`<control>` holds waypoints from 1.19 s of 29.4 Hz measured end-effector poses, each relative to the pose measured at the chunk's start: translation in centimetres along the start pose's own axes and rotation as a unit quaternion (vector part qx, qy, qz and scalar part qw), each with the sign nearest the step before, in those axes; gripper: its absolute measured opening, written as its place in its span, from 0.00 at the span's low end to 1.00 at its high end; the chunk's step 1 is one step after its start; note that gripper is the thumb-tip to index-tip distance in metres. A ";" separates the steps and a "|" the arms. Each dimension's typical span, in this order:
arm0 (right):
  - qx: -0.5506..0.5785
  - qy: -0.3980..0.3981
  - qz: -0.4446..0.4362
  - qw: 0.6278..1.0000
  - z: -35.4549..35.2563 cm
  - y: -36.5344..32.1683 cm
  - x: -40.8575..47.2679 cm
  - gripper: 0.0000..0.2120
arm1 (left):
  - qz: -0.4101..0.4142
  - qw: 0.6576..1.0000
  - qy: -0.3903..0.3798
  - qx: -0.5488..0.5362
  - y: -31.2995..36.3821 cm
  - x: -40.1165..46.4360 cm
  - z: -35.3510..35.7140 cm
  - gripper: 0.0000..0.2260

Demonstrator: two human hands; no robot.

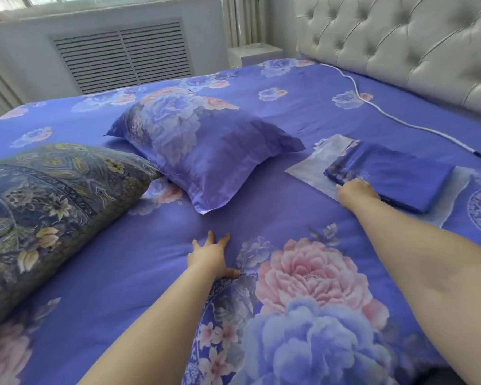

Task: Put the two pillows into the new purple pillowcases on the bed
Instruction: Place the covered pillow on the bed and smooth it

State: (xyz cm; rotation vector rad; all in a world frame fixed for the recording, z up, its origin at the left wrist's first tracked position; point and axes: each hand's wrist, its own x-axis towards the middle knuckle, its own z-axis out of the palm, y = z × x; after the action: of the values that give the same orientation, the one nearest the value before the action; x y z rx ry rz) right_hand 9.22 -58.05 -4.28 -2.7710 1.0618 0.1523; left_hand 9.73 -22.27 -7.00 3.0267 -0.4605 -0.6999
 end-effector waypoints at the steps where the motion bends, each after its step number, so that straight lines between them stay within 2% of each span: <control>1: 0.003 0.000 -0.006 1.000 -0.1 0.1 0.0 0.25 | 0.000 1.000 0.003 -0.004 0.0 -0.1 0.1 0.46; 6: 0.026 0.002 0.001 1.000 0.1 0.4 -0.5 0.27 | -0.002 1.000 0.001 -0.003 -0.1 0.0 0.3 0.45; 11: -0.012 0.014 -0.040 0.999 -0.8 -3.1 -5.9 0.21 | -0.002 1.000 0.022 -0.006 -0.1 -0.4 0.7 0.44; 13: -0.038 0.006 -0.090 0.995 -0.9 -5.1 -9.0 0.20 | 0.002 0.999 0.039 -0.029 -0.2 -1.0 1.1 0.41; 15: -0.053 0.006 -0.151 0.987 -0.9 -7.0 -12.5 0.17 | 0.017 0.995 0.080 -0.063 -0.3 -2.4 1.8 0.37; 17: -0.027 0.005 -0.215 0.976 -1.1 -8.6 -16.1 0.13 | 0.042 0.976 0.136 -0.166 -0.5 -4.2 2.9 0.25; 18: 0.006 0.003 -0.245 0.969 -1.2 -9.2 -17.7 0.12 | 0.049 0.954 0.145 -0.259 -0.3 -5.5 3.2 0.18; 19: 0.041 0.003 -0.270 0.962 -1.4 -9.8 -19.3 0.11 | 0.052 0.921 0.130 -0.364 0.0 -6.9 3.3 0.15; 21: 0.098 0.014 -0.300 0.949 -2.0 -10.8 -22.1 0.13 | 0.050 0.860 0.104 -0.497 0.7 -9.1 3.7 0.18; 25: 0.233 0.040 -0.326 0.915 -3.5 -12.4 -27.0 0.18 | 0.014 0.831 0.052 -0.554 0.4 -10.9 4.6 0.13; 27: 0.332 0.040 -0.338 0.879 -4.7 -12.7 -29.2 0.17 | -0.040 0.789 0.034 -0.612 -0.7 -11.8 4.8 0.16; 29: 0.445 0.009 -0.347 0.825 -6.0 -13.0 -31.2 0.13 | -0.095 0.722 0.123 -0.675 -2.3 -13.1 3.7 0.18; 30: 0.507 -0.022 -0.342 0.791 -6.5 -13.1 -32.0 0.09 | -0.107 0.692 0.177 -0.692 -3.2 -14.0 3.0 0.19; 31: 0.566 -0.058 -0.328 0.754 -6.9 -13.3 -32.7 0.06 | -0.099 0.656 0.199 -0.722 -4.1 -14.9 2.3 0.20; 33: 0.671 -0.141 -0.284 0.670 -7.6 -13.6 -33.4 0.04 | -0.019 0.566 0.129 -0.814 -5.4 -17.1 0.9 0.25; 34: 0.715 -0.194 -0.263 0.619 -7.9 -13.9 -33.6 0.04 | 0.020 0.532 0.100 -0.841 -5.9 -18.3 0.2 0.25; 35: 0.743 -0.238 -0.245 0.576 -7.9 -14.2 -33.5 0.04 | 0.050 0.515 0.100 -0.850 -6.6 -19.2 -0.3 0.22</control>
State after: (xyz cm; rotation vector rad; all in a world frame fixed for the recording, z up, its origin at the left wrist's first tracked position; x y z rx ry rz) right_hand -5.88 -27.32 10.42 -1.1580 -0.0103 -0.0733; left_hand -4.73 -10.60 1.05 1.0781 0.1378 -0.3026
